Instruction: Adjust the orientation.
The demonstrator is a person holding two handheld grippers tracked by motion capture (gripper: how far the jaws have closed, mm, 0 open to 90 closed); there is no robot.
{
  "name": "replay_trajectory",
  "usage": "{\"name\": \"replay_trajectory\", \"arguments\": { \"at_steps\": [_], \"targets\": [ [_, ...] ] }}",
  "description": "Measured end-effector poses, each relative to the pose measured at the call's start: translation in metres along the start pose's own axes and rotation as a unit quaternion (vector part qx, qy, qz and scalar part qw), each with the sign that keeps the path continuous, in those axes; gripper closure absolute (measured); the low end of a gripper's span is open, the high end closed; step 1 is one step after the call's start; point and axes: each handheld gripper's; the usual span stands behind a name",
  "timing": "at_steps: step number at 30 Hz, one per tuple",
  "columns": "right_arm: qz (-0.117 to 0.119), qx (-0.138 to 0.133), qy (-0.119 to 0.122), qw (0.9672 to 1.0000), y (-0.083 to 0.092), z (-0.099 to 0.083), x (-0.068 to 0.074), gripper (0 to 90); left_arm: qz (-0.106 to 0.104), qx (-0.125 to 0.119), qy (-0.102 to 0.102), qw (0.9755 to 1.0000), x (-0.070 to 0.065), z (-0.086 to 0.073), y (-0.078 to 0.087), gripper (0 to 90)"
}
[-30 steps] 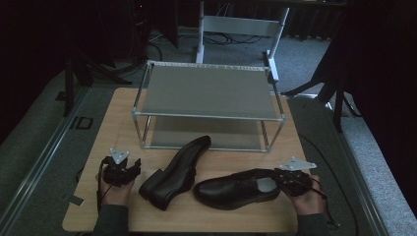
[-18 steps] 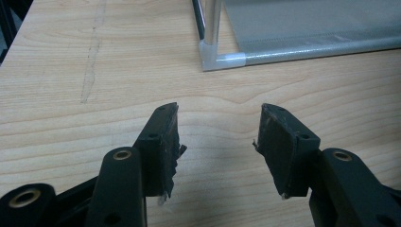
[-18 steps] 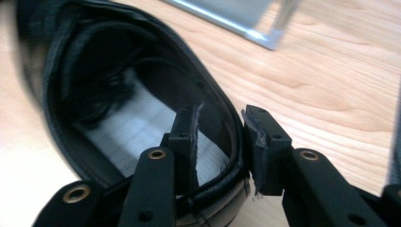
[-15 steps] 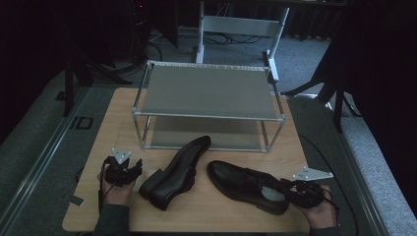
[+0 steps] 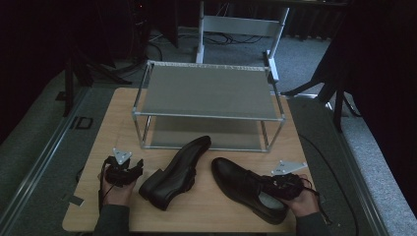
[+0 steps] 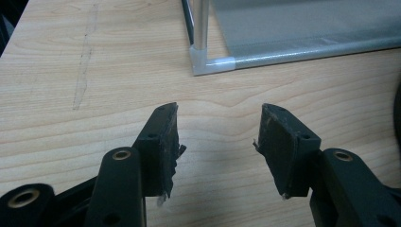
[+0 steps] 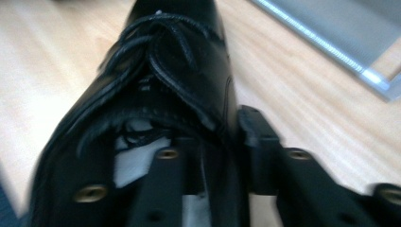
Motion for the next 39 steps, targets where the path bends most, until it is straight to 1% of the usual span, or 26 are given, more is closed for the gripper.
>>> {"name": "replay_trajectory", "arguments": {
  "at_steps": [2, 4, 6, 7, 11, 12, 13, 14, 15, 18, 20, 21, 22, 23, 24, 25, 26, 27, 28, 29, 31, 32, 34, 37, 38, 39],
  "targets": [
    [0.016, -0.009, -0.011, 0.9998, 0.0, 0.002, -0.002, 79.4, -0.001, 0.003, 0.0, 1.0, 0.0, 0.0, -0.001, 48.5],
    [0.019, -0.009, -0.011, 0.9997, -0.002, 0.002, 0.0, 79.8, -0.001, 0.003, 0.001, 1.0, 0.0, 0.0, -0.002, 48.5],
    [0.024, -0.01, -0.01, 0.9996, -0.004, 0.004, 0.003, 80.2, -0.003, 0.003, 0.004, 1.0, 0.001, 0.0, -0.002, 48.4],
    [0.036, -0.01, -0.012, 0.9992, -0.008, 0.005, 0.008, 80.3, -0.002, 0.004, 0.003, 1.0, 0.001, 0.0, -0.002, 48.3],
    [0.039, -0.007, -0.007, 0.9992, -0.011, 0.009, 0.015, 80.4, -0.002, 0.001, 0.004, 1.0, 0.001, -0.001, 0.0, 48.3],
    [0.046, -0.007, 0.003, 0.9989, -0.012, 0.01, 0.02, 80.6, -0.003, -0.003, 0.004, 1.0, 0.002, -0.001, 0.002, 48.3],
    [0.046, -0.007, 0.003, 0.9989, -0.012, 0.01, 0.02, 80.6, -0.003, -0.003, 0.004, 1.0, 0.002, -0.001, 0.002, 48.3],
    [0.055, -0.007, 0.013, 0.9984, -0.013, 0.012, 0.026, 80.7, -0.005, -0.005, 0.004, 1.0, 0.002, 0.0, 0.003, 48.3],
    [0.061, -0.01, 0.017, 0.998, -0.014, 0.013, 0.028, 80.7, -0.007, -0.004, 0.005, 1.0, 0.002, 0.0, 0.003, 48.4],
    [0.074, -0.009, 0.014, 0.9971, -0.018, 0.014, 0.03, 80.7, -0.008, -0.003, 0.005, 1.0, 0.002, 0.0, 0.003, 48.4],
    [0.074, -0.01, 0.01, 0.9972, -0.019, 0.015, 0.027, 75.4, -0.017, -0.009, 0.001, 0.9998, 0.001, 0.002, 0.006, 48.4],
    [0.075, -0.011, 0.01, 0.9971, -0.019, 0.015, 0.028, 72.7, -0.017, -0.009, 0.001, 0.9998, 0.001, 0.002, 0.006, 48.4],
    [0.075, -0.011, 0.01, 0.9971, -0.019, 0.015, 0.028, 72.7, -0.022, -0.012, 0.001, 0.9997, 0.001, 0.003, 0.008, 48.4],
    [0.079, -0.015, 0.01, 0.9967, -0.017, 0.015, 0.028, 65.6, -0.026, -0.015, 0.002, 0.9995, 0.001, 0.004, 0.009, 48.4],
    [0.079, -0.015, 0.01, 0.9967, -0.017, 0.015, 0.028, 65.6, -0.035, -0.016, 0.003, 0.9993, 0.001, 0.006, 0.011, 48.4],
    [0.076, -0.017, 0.011, 0.9969, -0.015, 0.015, 0.028, 63.0, -0.041, -0.018, 0.005, 0.999, 0.001, 0.007, 0.012, 48.4],
    [0.076, -0.017, 0.011, 0.9969, -0.015, 0.015, 0.028, 63.0, -0.041, -0.018, 0.005, 0.999, 0.001, 0.007, 0.012, 48.4],
    [0.074, -0.019, 0.01, 0.997, -0.014, 0.015, 0.027, 61.1, -0.057, -0.028, 0.008, 0.9979, 0.0, 0.011, 0.02, 48.4],
    [0.071, -0.021, 0.009, 0.9972, -0.009, 0.015, 0.025, 57.0, -0.065, -0.034, 0.009, 0.9973, -0.001, 0.012, 0.024, 48.3],
    [0.07, -0.02, 0.01, 0.9973, -0.008, 0.015, 0.025, 56.3, -0.075, -0.039, 0.007, 0.9964, -0.003, 0.013, 0.029, 48.2],
    [0.068, -0.023, 0.012, 0.9973, -0.006, 0.015, 0.024, 54.6, -0.095, -0.05, -0.008, 0.9942, -0.01, 0.015, 0.039, 48.3],
    [0.067, -0.023, 0.012, 0.9974, -0.005, 0.015, 0.024, 53.9, -0.104, -0.054, -0.02, 0.9929, -0.014, 0.015, 0.043, 48.3],
    [0.066, -0.024, 0.011, 0.9975, -0.004, 0.015, 0.023, 53.9, -0.125, -0.062, -0.05, 0.9889, -0.023, 0.016, 0.051, 49.8],
    [0.065, -0.029, 0.006, 0.9974, -0.004, 0.014, 0.021, 53.0, -0.153, -0.072, -0.099, 0.9807, -0.039, 0.018, 0.062, 55.1],
    [0.066, -0.028, 0.005, 0.9974, -0.004, 0.013, 0.02, 52.6, -0.16, -0.074, -0.111, 0.978, -0.044, 0.018, 0.064, 57.2],
    [0.066, -0.028, 0.006, 0.9974, -0.004, 0.013, 0.02, 52.7, -0.167, -0.07, -0.119, 0.9762, -0.047, 0.018, 0.065, 59.7]
  ]
}}
Point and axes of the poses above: each handheld gripper's, and its own axes: y roughly backward along the jaws, z roughly out of its top, x roughly to its left, and after that the axes turned 6 degrees about -x, right-handed
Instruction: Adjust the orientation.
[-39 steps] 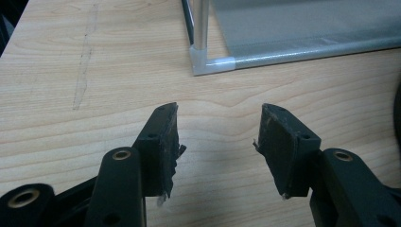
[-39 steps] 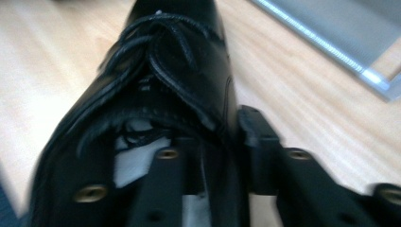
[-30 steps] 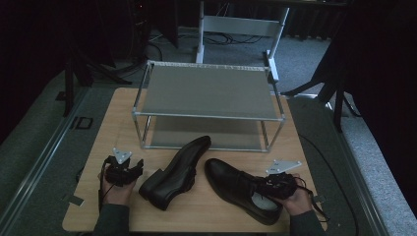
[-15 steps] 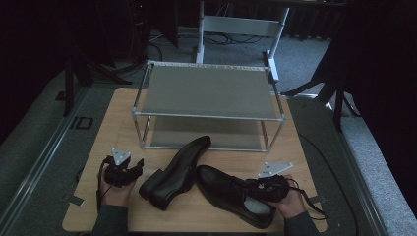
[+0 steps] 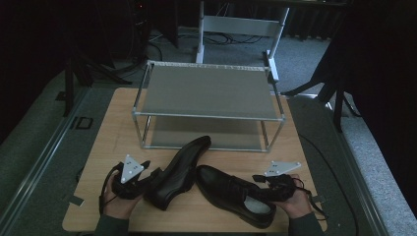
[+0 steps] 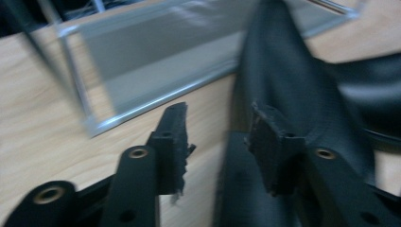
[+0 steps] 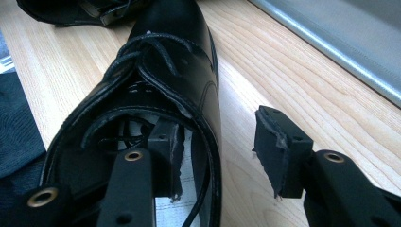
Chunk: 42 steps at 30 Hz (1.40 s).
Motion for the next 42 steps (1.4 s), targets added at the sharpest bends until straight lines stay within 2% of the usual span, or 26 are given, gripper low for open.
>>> {"name": "replay_trajectory", "arguments": {
  "at_steps": [4, 6, 7, 10, 12, 13, 14, 15, 16, 18, 19, 20, 21, 24, 26, 28, 32, 36, 38, 40, 41, 42],
  "targets": [
    [0.0, -0.001, -0.001, 1.0, 0.0, -0.001, 0.0, 52.5, -0.027, 0.031, -0.026, 0.9988, -0.008, -0.003, -0.008, 76.0],
    [0.0, -0.001, -0.002, 1.0, 0.001, -0.001, -0.001, 52.5, -0.038, 0.024, -0.028, 0.9986, -0.008, -0.005, -0.008, 82.6],
    [-0.001, -0.001, -0.003, 1.0, 0.001, -0.001, -0.001, 52.5, -0.035, 0.025, -0.033, 0.9985, -0.007, -0.005, -0.008, 84.5],
    [0.0, -0.001, -0.005, 1.0, 0.001, -0.002, -0.002, 52.4, -0.008, 0.029, -0.06, 0.9978, -0.005, -0.004, -0.01, 88.2],
    [0.0, 0.0, -0.004, 1.0, 0.0, -0.002, -0.002, 52.5, 0.014, 0.032, -0.067, 0.9972, -0.001, -0.003, -0.013, 88.4],
    [0.0, 0.0, -0.004, 1.0, 0.0, -0.001, -0.002, 52.5, 0.021, 0.035, -0.063, 0.9972, 0.004, -0.002, -0.015, 88.3],
    [-0.001, 0.0, -0.004, 1.0, 0.0, -0.001, -0.002, 52.5, 0.038, 0.047, -0.062, 0.9963, 0.009, -0.002, -0.018, 88.3],
    [-0.001, 0.0, -0.003, 1.0, 0.0, -0.001, -0.001, 52.5, 0.059, 0.079, -0.07, 0.9926, 0.014, -0.003, -0.026, 87.0],
    [-0.001, 0.0, -0.003, 1.0, 0.0, -0.001, -0.001, 52.5, 0.059, 0.112, -0.073, 0.9893, 0.021, -0.007, -0.035, 85.0],
    [-0.001, 0.0, -0.003, 1.0, 0.0, -0.001, -0.001, 52.5, 0.037, 0.128, -0.05, 0.9898, 0.031, -0.018, -0.047, 83.5],
    [-0.002, 0.0, -0.004, 1.0, 0.0, -0.001, -0.001, 52.5, 0.048, 0.134, -0.055, 0.9883, 0.032, -0.021, -0.048, 82.6],
    [-0.003, 0.001, -0.003, 1.0, 0.001, -0.001, -0.001, 52.5, 0.054, 0.13, -0.051, 0.9886, 0.033, -0.022, -0.046, 82.2],
    [-0.003, 0.001, -0.004, 1.0, 0.001, -0.002, -0.001, 52.5, 0.055, 0.11, -0.035, 0.9917, 0.035, -0.019, -0.039, 81.7],
    [-0.001, 0.0, -0.005, 1.0, 0.001, -0.002, -0.003, 52.1, 0.061, 0.075, -0.03, 0.9949, 0.037, -0.011, -0.025, 81.7],
    [-0.002, 0.001, -0.003, 1.0, 0.001, -0.002, -0.002, 52.3, 0.05, 0.047, -0.025, 0.9973, 0.033, -0.007, -0.015, 82.4],
    [-0.004, 0.001, -0.003, 1.0, 0.002, -0.002, -0.001, 52.3, 0.033, 0.031, -0.028, 0.9986, 0.025, -0.004, -0.007, 83.6],
    [-0.005, 0.002, -0.003, 1.0, 0.001, -0.001, -0.002, 52.3, -0.014, 0.015, -0.028, 0.9994, 0.007, 0.0, 0.002, 85.9],
    [-0.004, 0.002, -0.003, 1.0, 0.001, -0.002, -0.002, 52.3, -0.063, 0.014, -0.036, 0.9972, -0.009, 0.0, -0.001, 86.4],
    [-0.004, 0.002, -0.003, 1.0, 0.001, -0.002, -0.002, 52.3, -0.069, 0.031, -0.047, 0.9961, -0.014, -0.002, -0.006, 86.9],
    [-0.004, 0.002, -0.002, 1.0, 0.001, -0.002, -0.001, 52.3, -0.066, 0.03, -0.048, 0.9962, -0.013, -0.005, -0.008, 89.4],
    [-0.004, 0.002, -0.002, 1.0, 0.001, -0.002, -0.001, 52.1, -0.061, 0.028, -0.048, 0.9966, -0.011, -0.005, -0.008, 89.4],
    [-0.003, 0.001, -0.003, 1.0, 0.001, -0.003, -0.002, 52.1, -0.048, 0.026, -0.062, 0.9966, -0.011, -0.005, -0.008, 89.5]
  ]
}}
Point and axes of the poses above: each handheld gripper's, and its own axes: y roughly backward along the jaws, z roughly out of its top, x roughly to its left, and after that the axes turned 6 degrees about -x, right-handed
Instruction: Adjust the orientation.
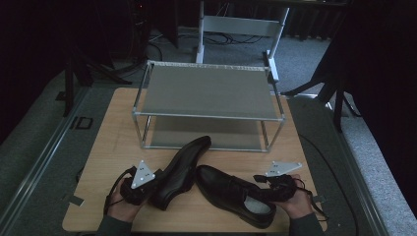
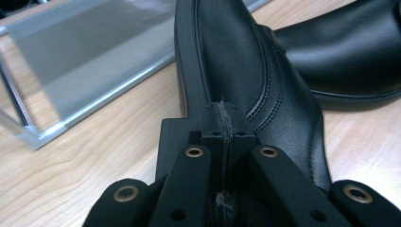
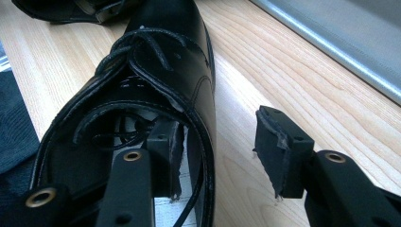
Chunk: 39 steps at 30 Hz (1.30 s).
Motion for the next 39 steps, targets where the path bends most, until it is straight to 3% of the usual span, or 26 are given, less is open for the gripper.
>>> {"name": "replay_trajectory", "arguments": {
  "at_steps": [3, 5, 8, 10, 14, 17, 19, 23, 24, 27, 28, 30, 31, 32, 33, 34, 35, 37, 39],
  "targets": [
    [0.001, 0.0, -0.001, 1.0, 0.0, 0.0, 0.0, 52.2, 0.027, 0.0, -0.005, 0.9996, 0.006, 0.001, 0.0, 89.6],
    [0.001, 0.0, 0.0, 1.0, 0.0, 0.0, 0.0, 52.2, 0.045, 0.003, 0.004, 0.999, 0.016, 0.002, -0.001, 89.7],
    [0.0, 0.001, 0.0, 1.0, 0.0, 0.0, 0.0, 52.2, 0.068, 0.014, 0.043, 0.9966, 0.039, 0.0, -0.007, 89.6],
    [-0.001, 0.001, 0.0, 1.0, 0.0, 0.0, 0.0, 52.1, 0.063, 0.014, 0.081, 0.9946, 0.057, -0.006, -0.011, 89.6],
    [-0.001, 0.001, 0.0, 1.0, 0.0, 0.001, 0.0, 51.7, 0.05, 0.016, 0.127, 0.9905, 0.082, -0.018, -0.017, 89.3],
    [-0.001, 0.001, -0.001, 1.0, -0.001, 0.001, -0.001, 51.2, 0.047, 0.03, 0.153, 0.9866, 0.094, -0.025, -0.019, 88.2],
    [-0.002, 0.001, -0.001, 1.0, 0.0, 0.0, -0.001, 51.1, 0.048, 0.029, 0.158, 0.9858, 0.093, -0.028, -0.018, 89.4],
    [-0.001, 0.0, 0.0, 1.0, -0.001, 0.001, -0.001, 51.0, 0.051, 0.033, 0.15, 0.9868, 0.09, -0.028, -0.016, 89.4],
    [-0.002, 0.001, 0.0, 1.0, -0.001, 0.001, -0.001, 51.1, 0.053, 0.038, 0.155, 0.9858, 0.092, -0.028, -0.017, 89.4],
    [-0.003, 0.001, 0.001, 1.0, -0.001, 0.001, 0.0, 51.0, 0.047, 0.056, 0.191, 0.979, 0.107, -0.038, -0.02, 88.6],
    [-0.002, 0.001, 0.001, 1.0, -0.001, 0.0, 0.0, 50.9, 0.048, 0.058, 0.192, 0.9785, 0.109, -0.041, -0.02, 87.1],
    [-0.001, 0.001, -0.001, 1.0, -0.001, 0.0, 0.0, 50.8, 0.05, 0.057, 0.188, 0.9793, 0.111, -0.042, -0.019, 80.4],
    [0.0, 0.0, -0.001, 1.0, -0.001, 0.0, -0.001, 50.6, 0.082, 0.059, 0.168, 0.9805, 0.111, -0.043, -0.017, 74.9],
    [0.0, 0.0, -0.001, 1.0, -0.001, 0.0, -0.001, 50.6, 0.082, 0.059, 0.168, 0.9805, 0.111, -0.043, -0.017, 71.2],
    [0.0, 0.0, -0.001, 1.0, -0.001, 0.0, -0.001, 50.3, 0.098, 0.052, 0.17, 0.9791, 0.113, -0.042, -0.011, 70.2],
    [0.0, 0.0, -0.001, 1.0, -0.001, 0.0, -0.001, 50.3, 0.098, 0.052, 0.17, 0.9791, 0.113, -0.042, -0.011, 69.3],
    [0.0, 0.0, -0.002, 1.0, -0.001, 0.0, -0.001, 50.0, 0.106, 0.027, 0.168, 0.9797, 0.113, -0.037, -0.002, 68.1],
    [0.0, 0.0, -0.002, 1.0, -0.001, 0.0, -0.001, 50.0, 0.104, 0.006, 0.16, 0.9816, 0.111, -0.03, 0.006, 64.5],
    [-0.001, 0.0, -0.002, 1.0, -0.001, 0.0, -0.001, 50.0, 0.104, 0.006, 0.16, 0.9816, 0.111, -0.03, 0.006, 63.4]
  ]
}}
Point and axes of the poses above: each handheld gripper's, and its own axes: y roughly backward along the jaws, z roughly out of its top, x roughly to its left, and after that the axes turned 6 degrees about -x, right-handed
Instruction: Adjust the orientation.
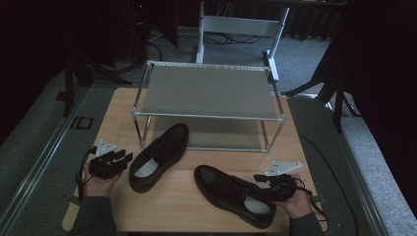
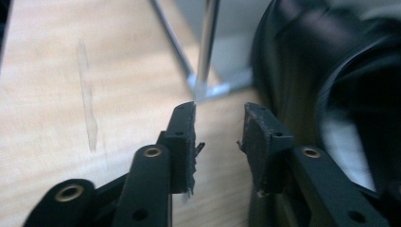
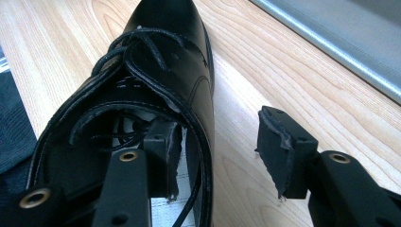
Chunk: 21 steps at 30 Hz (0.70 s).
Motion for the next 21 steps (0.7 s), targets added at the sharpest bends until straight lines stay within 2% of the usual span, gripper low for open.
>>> {"name": "replay_trajectory", "arguments": {
  "at_steps": [1, 2, 3, 4, 5, 7, 8, 9, 10, 12, 18, 19, 21],
  "targets": [
    [-0.001, 0.001, 0.001, 1.0, 0.0, 0.0, 0.0, 50.0, -0.032, -0.022, -0.019, 0.9991, -0.007, 0.01, 0.008, 61.2],
    [-0.001, 0.001, 0.001, 1.0, 0.0, 0.0, 0.0, 50.0, -0.032, -0.022, -0.019, 0.9991, -0.007, 0.01, 0.008, 60.2],
    [-0.001, 0.0, 0.001, 1.0, 0.0, 0.0, 0.0, 50.0, -0.045, -0.025, -0.031, 0.9982, -0.011, 0.013, 0.008, 60.2],
    [-0.001, 0.001, 0.001, 1.0, 0.0, 0.0, 0.0, 49.9, -0.074, -0.018, -0.044, 0.9961, -0.014, 0.017, 0.007, 57.0],
    [-0.001, 0.001, 0.001, 1.0, 0.0, 0.0, 0.0, 49.9, -0.074, -0.018, -0.044, 0.9961, -0.014, 0.017, 0.007, 56.8],
    [0.0, 0.001, 0.001, 1.0, 0.001, 0.0, 0.0, 49.5, -0.099, 0.008, -0.073, 0.9924, -0.022, 0.02, 0.0, 55.4],
    [0.001, 0.0, 0.001, 1.0, 0.001, 0.0, 0.0, 49.4, -0.099, 0.008, -0.073, 0.9924, -0.022, 0.02, 0.0, 55.1],
    [0.002, 0.001, 0.001, 1.0, 0.001, 0.0, 0.0, 49.3, -0.102, 0.027, -0.087, 0.9906, -0.025, 0.02, -0.008, 55.2],
    [0.002, 0.001, 0.001, 1.0, 0.001, 0.0, 0.0, 49.3, -0.101, 0.036, -0.091, 0.9901, -0.027, 0.02, -0.011, 55.4],
    [0.002, 0.001, 0.0, 1.0, 0.001, 0.0, 0.0, 49.3, -0.103, 0.042, -0.092, 0.9895, -0.027, 0.02, -0.014, 56.1],
    [0.003, 0.003, 0.0, 1.0, 0.001, 0.0, 0.0, 49.5, -0.101, 0.045, -0.095, 0.9893, -0.025, 0.028, -0.018, 65.4],
    [0.005, 0.003, 0.001, 1.0, 0.0, 0.0, 0.0, 50.4, -0.104, 0.048, -0.101, 0.9883, -0.027, 0.031, -0.021, 67.8],
    [0.006, 0.003, 0.002, 1.0, 0.0, 0.0, 0.0, 51.1, -0.103, 0.049, -0.1, 0.9884, -0.027, 0.032, -0.021, 72.6]
  ]
}}
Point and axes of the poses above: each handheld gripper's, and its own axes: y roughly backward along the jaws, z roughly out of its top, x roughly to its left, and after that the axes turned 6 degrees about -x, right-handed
